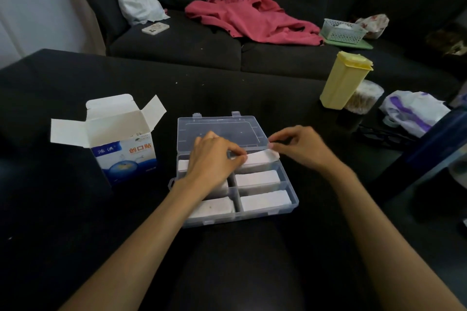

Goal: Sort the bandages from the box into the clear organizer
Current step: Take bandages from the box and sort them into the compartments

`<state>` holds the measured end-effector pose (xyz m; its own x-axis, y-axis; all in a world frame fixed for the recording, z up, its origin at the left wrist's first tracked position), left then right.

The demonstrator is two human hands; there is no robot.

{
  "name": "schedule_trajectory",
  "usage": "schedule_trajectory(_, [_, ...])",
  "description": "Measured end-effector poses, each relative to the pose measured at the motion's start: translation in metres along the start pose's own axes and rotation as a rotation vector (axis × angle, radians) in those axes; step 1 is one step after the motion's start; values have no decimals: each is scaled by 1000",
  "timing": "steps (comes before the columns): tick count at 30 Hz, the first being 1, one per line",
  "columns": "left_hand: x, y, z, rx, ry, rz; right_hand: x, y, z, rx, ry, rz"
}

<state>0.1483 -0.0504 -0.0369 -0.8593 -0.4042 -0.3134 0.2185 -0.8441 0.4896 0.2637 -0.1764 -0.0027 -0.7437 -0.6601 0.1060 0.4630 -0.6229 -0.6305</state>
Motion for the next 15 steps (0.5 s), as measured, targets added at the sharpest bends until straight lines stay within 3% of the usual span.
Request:
schedule_trajectory(6, [-1,-1,1,3,-24,-5,-3,20,22,102,46,-348])
schedule_trajectory(15, [-2,0,-2,-35,-83,-34,-3,22,1,171,74,-365])
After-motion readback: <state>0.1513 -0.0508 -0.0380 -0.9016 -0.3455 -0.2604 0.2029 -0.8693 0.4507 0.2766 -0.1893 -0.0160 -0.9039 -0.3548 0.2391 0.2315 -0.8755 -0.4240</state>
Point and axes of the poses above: each hand's wrist, its own x-axis away from the middle knuckle, its own z-axis out of the back of the hand, y = z × x, the point moved 6 cm from there along -x, towards the middle knuckle, and after that the axes turned 8 degrees about -z, right-handed, at the moved point
